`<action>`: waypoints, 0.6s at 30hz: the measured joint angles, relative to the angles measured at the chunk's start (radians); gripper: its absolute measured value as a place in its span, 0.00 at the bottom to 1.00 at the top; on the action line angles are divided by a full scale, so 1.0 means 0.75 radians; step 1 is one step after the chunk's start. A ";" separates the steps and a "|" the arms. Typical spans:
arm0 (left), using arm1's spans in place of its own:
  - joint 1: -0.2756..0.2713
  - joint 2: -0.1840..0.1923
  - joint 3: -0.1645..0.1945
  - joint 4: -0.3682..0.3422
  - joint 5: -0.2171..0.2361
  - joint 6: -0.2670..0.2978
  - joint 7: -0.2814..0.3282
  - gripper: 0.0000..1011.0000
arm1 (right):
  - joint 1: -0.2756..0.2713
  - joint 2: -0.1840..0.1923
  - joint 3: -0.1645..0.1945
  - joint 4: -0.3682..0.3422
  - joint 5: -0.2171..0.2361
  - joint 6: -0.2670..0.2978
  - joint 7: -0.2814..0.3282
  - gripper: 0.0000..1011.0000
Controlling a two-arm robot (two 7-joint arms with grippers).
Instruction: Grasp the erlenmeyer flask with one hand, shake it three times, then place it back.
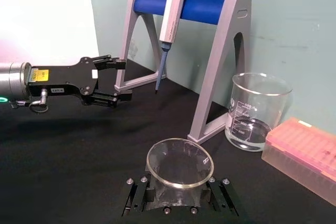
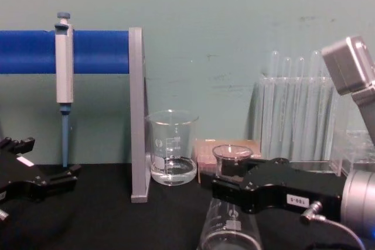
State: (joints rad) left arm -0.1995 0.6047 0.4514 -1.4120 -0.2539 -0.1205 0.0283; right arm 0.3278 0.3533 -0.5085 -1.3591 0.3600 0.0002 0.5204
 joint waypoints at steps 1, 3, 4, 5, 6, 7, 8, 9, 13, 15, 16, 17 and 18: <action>0.000 0.000 0.000 0.000 0.000 0.000 0.000 0.99 | 0.001 -0.001 -0.001 0.003 -0.001 -0.003 0.002 0.45; 0.000 0.000 0.000 0.000 0.000 0.000 0.000 0.99 | 0.001 -0.002 -0.002 0.006 -0.002 -0.006 0.005 0.45; 0.000 0.000 0.000 0.000 0.000 0.000 0.000 0.99 | 0.001 -0.002 -0.003 0.009 -0.002 -0.009 0.008 0.45; 0.000 0.000 0.000 0.000 0.000 0.000 0.000 0.99 | 0.001 -0.002 -0.004 0.010 -0.002 -0.010 0.010 0.45; 0.000 0.000 0.000 0.000 0.000 0.000 0.000 0.99 | 0.001 -0.003 -0.004 0.012 -0.002 -0.011 0.011 0.45; 0.000 0.000 0.000 0.000 0.000 0.000 0.000 0.99 | 0.001 -0.003 -0.004 0.013 -0.002 -0.013 0.012 0.45; 0.000 0.000 0.000 0.000 0.000 0.000 0.000 0.99 | 0.002 -0.004 -0.005 0.015 -0.002 -0.014 0.013 0.45; 0.000 0.000 0.000 0.000 0.000 0.000 0.000 0.99 | 0.003 -0.005 -0.005 0.017 -0.002 -0.015 0.014 0.45; 0.000 0.000 0.000 0.000 0.000 0.000 0.000 0.99 | 0.005 -0.007 -0.006 0.024 -0.001 -0.020 0.017 0.45; 0.000 0.000 0.000 0.000 0.000 0.000 0.000 0.99 | 0.005 -0.007 -0.006 0.025 -0.001 -0.022 0.017 0.45; 0.000 0.000 0.000 0.000 0.000 0.000 0.000 0.99 | 0.005 -0.007 -0.006 0.025 -0.001 -0.022 0.018 0.45; 0.000 0.000 0.000 0.000 0.000 0.000 0.000 0.99 | 0.005 -0.007 -0.006 0.025 -0.001 -0.022 0.018 0.45; 0.000 0.000 0.000 0.000 0.000 0.000 0.000 0.99 | 0.006 -0.007 -0.006 0.025 -0.001 -0.022 0.018 0.45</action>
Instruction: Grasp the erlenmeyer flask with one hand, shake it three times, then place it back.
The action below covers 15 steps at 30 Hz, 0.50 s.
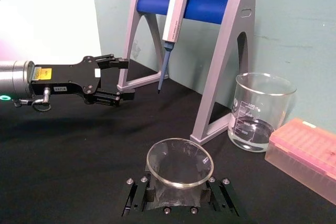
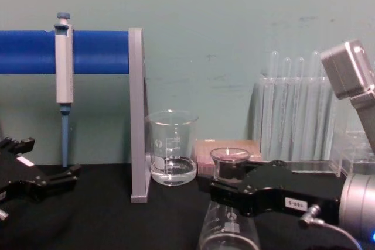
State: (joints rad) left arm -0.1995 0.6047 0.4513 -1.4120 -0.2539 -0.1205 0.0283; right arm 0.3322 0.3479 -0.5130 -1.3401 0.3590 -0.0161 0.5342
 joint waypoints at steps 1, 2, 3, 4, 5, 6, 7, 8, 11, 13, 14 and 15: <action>0.000 0.000 0.000 0.000 0.000 0.000 0.000 0.99 | 0.000 0.001 -0.001 0.000 -0.001 -0.001 0.000 0.45; 0.000 0.000 0.000 0.000 0.000 0.000 0.000 0.99 | 0.001 0.001 -0.002 0.000 -0.003 -0.001 0.000 0.45; 0.000 0.000 0.000 0.000 0.000 0.000 0.000 0.99 | 0.001 0.002 -0.002 0.000 -0.005 -0.002 0.000 0.45; 0.000 0.000 0.000 0.000 0.000 0.000 0.000 0.99 | 0.001 0.002 -0.002 0.000 -0.005 -0.002 0.000 0.45; 0.000 0.000 0.000 0.000 0.000 0.000 0.000 0.99 | 0.001 0.002 -0.002 0.000 -0.005 -0.002 0.000 0.45; 0.000 0.000 0.000 0.000 0.000 0.000 0.000 0.99 | 0.001 0.002 -0.002 0.000 -0.005 -0.002 0.000 0.45; 0.000 0.000 0.000 0.000 0.000 0.000 0.000 0.99 | 0.001 0.002 -0.002 0.000 -0.005 -0.002 0.000 0.45; 0.000 0.000 0.000 0.000 0.000 0.000 0.000 0.99 | 0.001 0.002 -0.002 0.000 -0.005 -0.002 0.000 0.45; 0.000 0.000 0.000 0.000 0.000 0.000 0.000 0.99 | 0.001 0.002 -0.002 0.000 -0.004 -0.002 0.000 0.45; 0.000 0.000 0.000 0.000 0.000 0.000 0.000 0.99 | 0.001 0.002 -0.002 0.000 -0.004 -0.002 0.000 0.45; 0.000 0.000 0.000 0.000 0.000 0.000 0.000 0.99 | 0.001 0.002 -0.002 0.000 -0.005 -0.002 -0.001 0.45; 0.000 0.000 0.000 0.000 0.000 0.000 0.000 0.99 | 0.001 0.002 -0.002 -0.001 -0.004 -0.001 -0.001 0.45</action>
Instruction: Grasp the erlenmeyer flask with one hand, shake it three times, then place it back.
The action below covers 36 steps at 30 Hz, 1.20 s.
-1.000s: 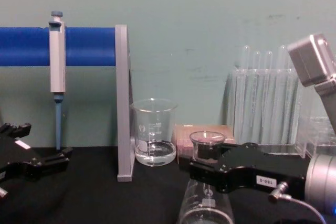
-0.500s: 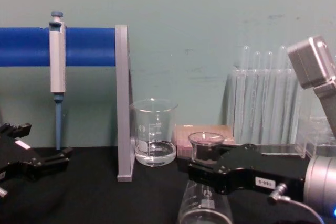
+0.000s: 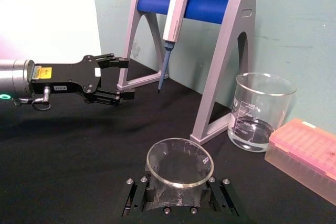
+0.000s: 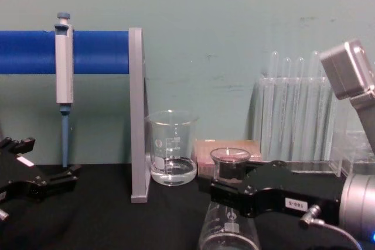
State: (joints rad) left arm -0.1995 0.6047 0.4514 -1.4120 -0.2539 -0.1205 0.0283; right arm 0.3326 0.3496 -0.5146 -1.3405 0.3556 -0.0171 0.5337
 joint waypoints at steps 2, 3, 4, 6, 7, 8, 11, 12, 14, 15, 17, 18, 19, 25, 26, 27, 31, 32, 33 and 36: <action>0.000 0.000 0.000 0.000 0.000 0.000 0.000 0.99 | 0.000 0.000 0.000 0.000 0.000 0.001 0.000 0.46; 0.000 0.000 0.000 0.000 0.000 0.000 0.000 0.99 | 0.000 0.000 0.000 0.000 -0.001 0.001 -0.001 0.50; 0.000 0.000 0.000 0.000 0.000 0.000 0.000 0.99 | -0.001 0.000 0.000 0.000 -0.001 0.001 -0.001 0.54; 0.000 0.000 0.000 0.000 0.000 0.000 0.000 0.99 | -0.001 0.000 0.000 0.000 -0.001 0.002 -0.001 0.58; 0.000 0.000 0.000 0.000 0.000 0.000 0.000 0.99 | -0.001 0.000 0.000 0.000 -0.001 0.002 -0.001 0.64; 0.000 0.000 0.000 0.000 0.000 0.000 0.000 0.99 | -0.001 0.000 0.001 0.000 -0.001 0.002 -0.001 0.65; 0.000 0.000 0.000 0.000 0.000 0.000 0.000 0.99 | -0.001 0.000 0.001 0.000 -0.001 0.002 -0.001 0.76; 0.000 0.000 0.000 0.000 0.000 0.000 0.000 0.99 | -0.001 0.000 0.001 0.000 -0.001 0.002 -0.001 0.78; 0.000 0.000 0.000 0.000 0.000 0.000 0.000 0.99 | -0.001 0.000 0.001 0.000 -0.001 0.002 -0.001 0.83; 0.000 0.000 0.000 0.000 0.000 0.000 0.000 0.99 | -0.001 0.000 0.001 0.000 -0.001 0.002 -0.001 0.86; 0.000 0.000 0.000 0.000 0.000 0.000 0.000 0.99 | -0.001 0.000 0.002 0.000 -0.001 0.002 -0.001 0.93; 0.000 0.000 0.000 0.000 0.000 0.000 0.000 0.99 | -0.001 0.000 0.002 0.000 -0.001 0.002 0.000 0.94; 0.000 0.000 0.000 0.000 0.000 0.000 0.000 0.99 | -0.001 0.000 0.002 0.000 -0.001 0.002 0.000 0.97; 0.000 0.000 0.000 0.000 0.000 0.000 0.000 0.99 | -0.001 0.000 0.002 0.000 -0.001 0.002 0.000 0.99; 0.000 0.000 0.000 0.000 0.000 0.000 0.000 0.99 | -0.001 0.000 0.002 0.000 -0.001 0.002 0.000 0.99; 0.000 0.000 0.000 0.000 0.000 0.000 0.000 0.99 | -0.001 0.000 0.002 0.000 -0.001 0.002 0.000 0.99; 0.000 0.000 0.000 0.000 0.000 0.000 0.000 0.99 | -0.001 0.001 0.002 0.000 0.002 0.002 0.003 0.99; 0.000 0.000 0.000 0.000 0.000 0.000 0.000 0.99 | -0.004 0.004 0.004 0.000 0.008 0.001 0.011 0.99; 0.000 0.000 0.000 0.000 0.000 0.000 0.000 0.99 | -0.006 0.007 0.006 -0.001 0.011 0.001 0.016 0.99; 0.000 0.000 0.000 0.000 0.000 0.000 0.000 0.99 | -0.016 0.020 0.013 -0.012 0.027 -0.001 0.028 0.99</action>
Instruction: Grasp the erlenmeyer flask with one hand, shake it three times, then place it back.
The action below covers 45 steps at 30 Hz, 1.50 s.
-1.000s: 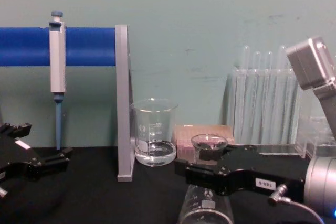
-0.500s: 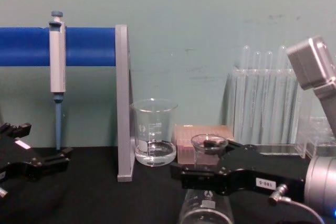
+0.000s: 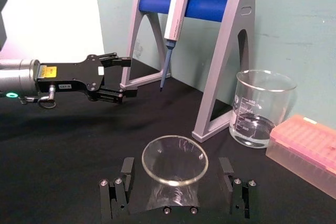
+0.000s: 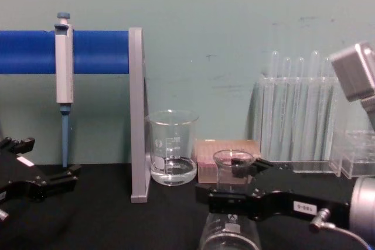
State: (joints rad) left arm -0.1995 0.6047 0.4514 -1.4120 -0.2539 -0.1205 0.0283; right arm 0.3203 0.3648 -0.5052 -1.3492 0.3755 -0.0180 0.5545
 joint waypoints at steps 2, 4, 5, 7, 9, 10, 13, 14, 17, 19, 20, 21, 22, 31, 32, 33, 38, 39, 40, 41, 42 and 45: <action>0.000 0.000 0.000 0.000 0.000 0.000 0.000 0.99 | -0.013 0.014 0.005 -0.013 0.011 -0.001 0.007 0.99; 0.000 0.000 0.000 0.000 0.000 0.000 0.000 0.99 | -0.022 0.023 0.009 -0.025 0.016 -0.001 0.008 0.99; 0.000 0.000 0.000 0.000 0.000 0.000 0.000 0.99 | -0.028 0.029 0.012 -0.032 0.020 -0.001 0.008 0.99; 0.000 0.000 0.000 0.000 0.000 0.000 0.000 0.99 | -0.045 0.044 0.020 -0.052 0.030 -0.001 0.007 0.99; 0.000 0.000 0.000 0.000 0.000 0.000 0.000 0.99 | -0.065 0.061 0.030 -0.073 0.039 0.000 0.004 0.99; 0.000 0.000 0.000 0.000 0.000 0.000 0.000 0.99 | -0.071 0.067 0.033 -0.080 0.042 0.000 0.003 0.99; 0.000 0.000 0.000 0.000 0.000 0.000 0.000 0.99 | -0.098 0.092 0.047 -0.109 0.054 0.000 0.000 0.99; 0.000 0.000 0.000 0.000 0.000 0.000 0.000 0.99 | -0.105 0.099 0.051 -0.117 0.056 0.000 0.000 0.99; 0.000 0.000 0.000 0.000 0.000 0.000 0.000 0.99 | -0.134 0.126 0.065 -0.151 0.071 0.000 0.000 0.99; 0.000 0.000 0.000 0.000 0.000 0.000 0.000 0.99 | -0.155 0.146 0.076 -0.175 0.081 0.000 0.001 0.99; 0.000 0.000 0.000 0.000 0.000 0.000 0.000 0.99 | -0.162 0.153 0.081 -0.183 0.086 0.000 0.001 0.99; 0.000 0.000 0.000 0.000 0.000 0.000 0.000 0.99 | -0.175 0.164 0.089 -0.198 0.093 -0.002 0.001 0.99; 0.000 0.000 0.000 0.000 0.000 0.000 0.000 0.99 | -0.175 0.164 0.089 -0.198 0.093 -0.002 0.001 0.99; 0.000 0.000 0.000 0.000 0.000 0.000 0.000 0.99 | -0.240 0.219 0.144 -0.259 0.124 -0.014 -0.024 0.99; 0.000 0.000 0.000 0.000 0.000 0.000 0.000 0.99 | -0.248 0.222 0.156 -0.263 0.125 -0.017 -0.038 0.99; 0.000 0.000 0.000 0.000 0.000 0.000 0.000 0.99 | -0.254 0.223 0.168 -0.264 0.124 -0.019 -0.056 0.99; 0.000 0.000 0.000 0.000 0.000 0.000 0.000 0.99 | -0.265 0.204 0.209 -0.258 0.111 -0.031 -0.129 0.99; 0.000 0.000 0.000 0.000 0.000 0.000 0.000 0.99 | -0.265 0.199 0.216 -0.255 0.105 -0.033 -0.143 0.99; 0.000 0.000 0.000 0.000 0.000 0.000 0.000 0.99 | -0.265 0.186 0.228 -0.248 0.092 -0.036 -0.172 0.99; 0.000 0.000 0.000 0.000 0.000 0.000 0.000 0.99 | -0.265 0.179 0.234 -0.243 0.085 -0.037 -0.185 0.99; 0.000 0.000 0.000 0.000 0.000 0.000 0.000 0.99 | -0.264 0.173 0.238 -0.239 0.079 -0.038 -0.197 0.99; 0.000 0.000 0.000 0.000 0.000 0.000 0.000 0.99 | -0.255 0.144 0.256 -0.217 0.044 -0.039 -0.254 0.99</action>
State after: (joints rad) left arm -0.1995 0.6047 0.4514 -1.4120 -0.2539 -0.1205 0.0283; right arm 0.1292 0.4730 -0.3132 -1.5117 0.4088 -0.0472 0.3641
